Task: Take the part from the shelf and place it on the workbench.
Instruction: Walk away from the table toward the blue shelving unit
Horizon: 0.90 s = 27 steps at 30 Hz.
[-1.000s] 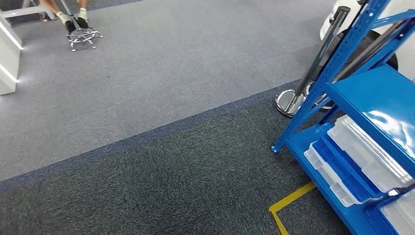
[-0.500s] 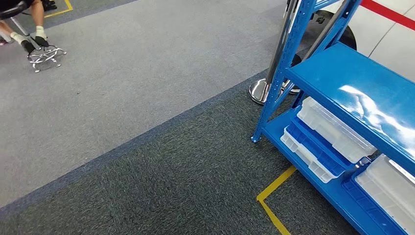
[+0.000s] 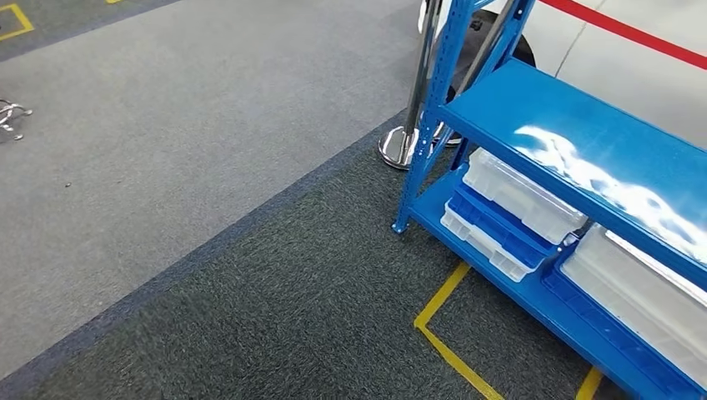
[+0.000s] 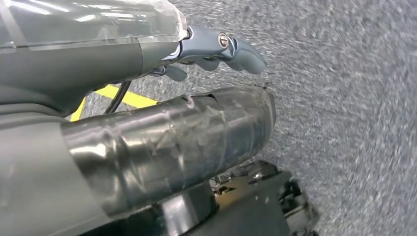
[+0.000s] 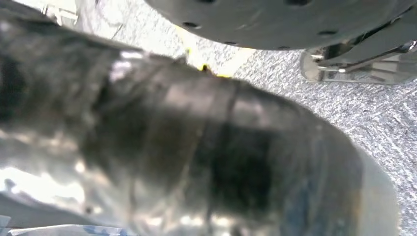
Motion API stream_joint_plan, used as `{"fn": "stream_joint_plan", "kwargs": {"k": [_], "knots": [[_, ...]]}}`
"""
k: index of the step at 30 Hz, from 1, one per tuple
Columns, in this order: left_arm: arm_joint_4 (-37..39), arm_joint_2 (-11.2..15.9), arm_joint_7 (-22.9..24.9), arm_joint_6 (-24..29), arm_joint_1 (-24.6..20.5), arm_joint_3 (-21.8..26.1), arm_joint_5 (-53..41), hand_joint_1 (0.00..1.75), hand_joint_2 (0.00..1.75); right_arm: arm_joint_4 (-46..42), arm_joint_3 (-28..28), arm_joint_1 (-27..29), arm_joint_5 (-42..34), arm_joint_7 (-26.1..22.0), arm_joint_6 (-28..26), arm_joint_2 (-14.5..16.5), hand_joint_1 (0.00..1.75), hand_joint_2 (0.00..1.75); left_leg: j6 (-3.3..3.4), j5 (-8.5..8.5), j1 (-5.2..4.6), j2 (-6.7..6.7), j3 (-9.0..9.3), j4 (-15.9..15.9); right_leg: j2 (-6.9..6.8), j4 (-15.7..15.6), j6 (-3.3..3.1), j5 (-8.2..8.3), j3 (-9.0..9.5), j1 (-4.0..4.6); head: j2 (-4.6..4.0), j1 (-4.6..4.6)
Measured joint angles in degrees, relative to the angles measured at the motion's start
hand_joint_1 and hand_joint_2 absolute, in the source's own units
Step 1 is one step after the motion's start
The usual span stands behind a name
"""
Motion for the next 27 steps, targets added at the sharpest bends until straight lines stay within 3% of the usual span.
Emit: {"fn": "stream_joint_plan", "kwargs": {"k": [1,2,3,6,8,10,11,13,15,16,17,18,19,21,22,24,26,27], "knots": [[0.0,0.0,0.0,0.0,0.1,0.0,0.1,0.0,0.0,0.0,0.0,0.0,0.1,0.0,0.0,0.0,0.0,0.0,0.02,-0.09,-0.05,0.86,0.0,0.0,-0.39,3.0,0.19,-1.04,-1.5,-0.13,0.0,-0.01],[0.0,0.0,0.0,0.0,0.1,0.0,0.2,0.0,0.0,0.0,0.0,0.0,0.2,0.0,0.1,0.0,0.0,0.0,-0.01,-0.2,-0.07,1.67,0.04,0.1,-0.66,4.4,0.33,-1.07,-2.19,-0.25,0.0,-0.01],[0.0,0.1,-0.1,0.0,0.0,0.0,0.3,0.0,0.0,0.0,0.0,0.0,0.3,0.0,0.2,0.0,0.0,0.0,-0.08,-0.34,-0.08,2.38,0.13,0.1,-0.94,3.7,0.41,-0.04,-1.78,-0.35,0.0,0.0],[0.0,0.1,-0.4,0.0,-0.1,0.1,0.8,0.0,0.0,0.0,0.0,-0.2,0.6,0.0,0.3,0.0,0.0,0.0,-0.71,-1.01,-0.25,4.11,0.74,0.3,-3.59,-6.5,-0.03,4.92,3.65,-0.14,0.0,0.01],[0.0,0.1,-0.6,0.0,-0.2,0.2,1.1,0.0,0.0,0.0,0.0,-0.5,0.8,-0.1,0.3,0.0,0.0,0.0,-1.38,-1.43,-0.54,5.1,1.01,0.3,-4.82,-10.1,-0.81,5.62,5.34,0.33,0.0,-0.04],[0.0,0.2,-0.7,0.0,-0.5,0.4,1.3,0.0,0.0,0.0,0.0,-0.5,1.1,-0.2,0.3,0.0,0.0,0.0,-1.96,-1.65,-0.65,5.98,1.49,0.2,-3.89,-10.2,-1.54,5.56,5.29,0.47,0.0,-0.09],[0.0,0.2,-0.7,0.0,-0.6,0.4,1.3,0.0,0.0,0.0,0.0,-0.5,1.2,-0.2,0.3,0.0,0.0,0.0,-2.29,-1.97,-0.56,5.64,1.68,0.4,-3.37,-10.5,-1.88,5.66,5.36,0.35,0.0,-0.08],[0.0,0.2,-0.7,0.0,-0.7,0.6,1.4,0.0,0.0,0.0,0.0,-0.5,1.2,-0.1,0.3,0.1,0.0,0.0,-2.8,-4.21,-0.33,3.33,0.67,3.3,-2.33,-10.9,-2.69,5.97,5.48,0.06,0.0,-0.09],[0.0,0.2,-0.7,0.0,-0.5,0.8,1.4,0.0,0.0,0.0,0.0,-0.7,1.2,-0.1,0.3,0.1,0.0,0.0,-2.98,-8.01,-0.2,0.8,-2.71,10.5,-1.18,-11.0,-3.2,6.11,5.35,0.08,0.0,-0.1],[0.0,0.2,-0.7,0.0,-0.4,0.9,1.4,0.0,0.0,0.0,0.0,-0.7,1.2,-0.1,0.3,0.1,0.0,0.0,-3.03,-9.33,-0.18,0.33,-4.51,14.2,-0.48,-10.9,-3.29,6.13,5.3,0.14,0.0,-0.09],[0.0,0.3,-0.6,0.0,-0.2,1.0,1.4,0.0,0.0,0.0,0.0,-0.7,1.2,0.0,0.3,0.1,0.0,0.0,-3.05,-9.56,-0.18,0.13,-5.71,16.4,0.27,-10.9,-3.31,6.13,5.3,0.18,0.0,-0.09],[0.0,0.3,-0.6,0.0,-0.1,1.1,1.4,0.0,0.0,0.0,0.0,-0.6,1.2,0.1,0.3,0.1,0.0,0.0,-3.01,-8.53,-0.17,0.04,-5.93,16.3,1.04,-10.8,-3.31,6.13,5.36,0.2,0.0,-0.09],[0.0,0.3,-0.5,0.0,-0.1,1.2,1.4,0.0,0.0,0.0,0.0,-0.6,1.2,0.1,0.3,0.1,0.0,0.0,-2.9,-6.52,-0.16,-0.13,-5.17,14.1,1.82,-10.7,-3.28,6.11,5.44,0.2,0.0,-0.09],[0.0,0.4,-0.5,0.0,0.0,1.2,1.4,0.0,0.0,0.0,0.0,-0.6,1.3,0.2,0.3,0.2,0.0,0.0,-2.48,-2.16,-0.1,-2.05,-2.22,6.4,3.28,-10.4,-3.07,6.02,5.43,0.28,0.0,-0.09],[0.0,0.4,-0.5,0.0,0.0,1.2,1.4,0.0,0.0,0.0,0.0,-0.6,1.3,0.2,0.3,0.2,0.0,0.0,-2.32,-1.05,-0.03,-3.18,-1.11,3.4,3.91,-10.2,-2.87,5.98,5.28,0.33,0.0,-0.09],[0.0,0.4,-0.6,0.0,-0.1,1.3,1.3,0.0,0.0,0.0,0.0,-0.6,1.3,0.1,0.3,0.3,0.0,0.0,-2.04,-0.85,-0.14,-4.25,-0.41,1.2,4.96,-10.1,-2.15,6.09,4.84,0.24,0.0,-0.08],[0.0,0.4,-0.7,0.0,-0.2,1.3,1.4,0.0,0.0,0.0,0.0,-0.4,1.3,0.1,0.3,0.3,0.0,0.0,-1.41,-0.55,-0.15,-3.11,-0.17,0.7,5.63,-10.1,-1.32,6.28,4.55,-0.02,0.0,-0.08],[0.0,0.4,-0.8,0.0,-0.3,1.3,1.4,0.0,0.0,0.0,0.0,-0.4,1.3,0.0,0.3,0.2,0.0,0.0,-0.95,-0.3,-0.07,-2.47,0.01,0.4,4.77,-9.5,-0.98,5.86,4.23,0.01,0.0,-0.03]]}}
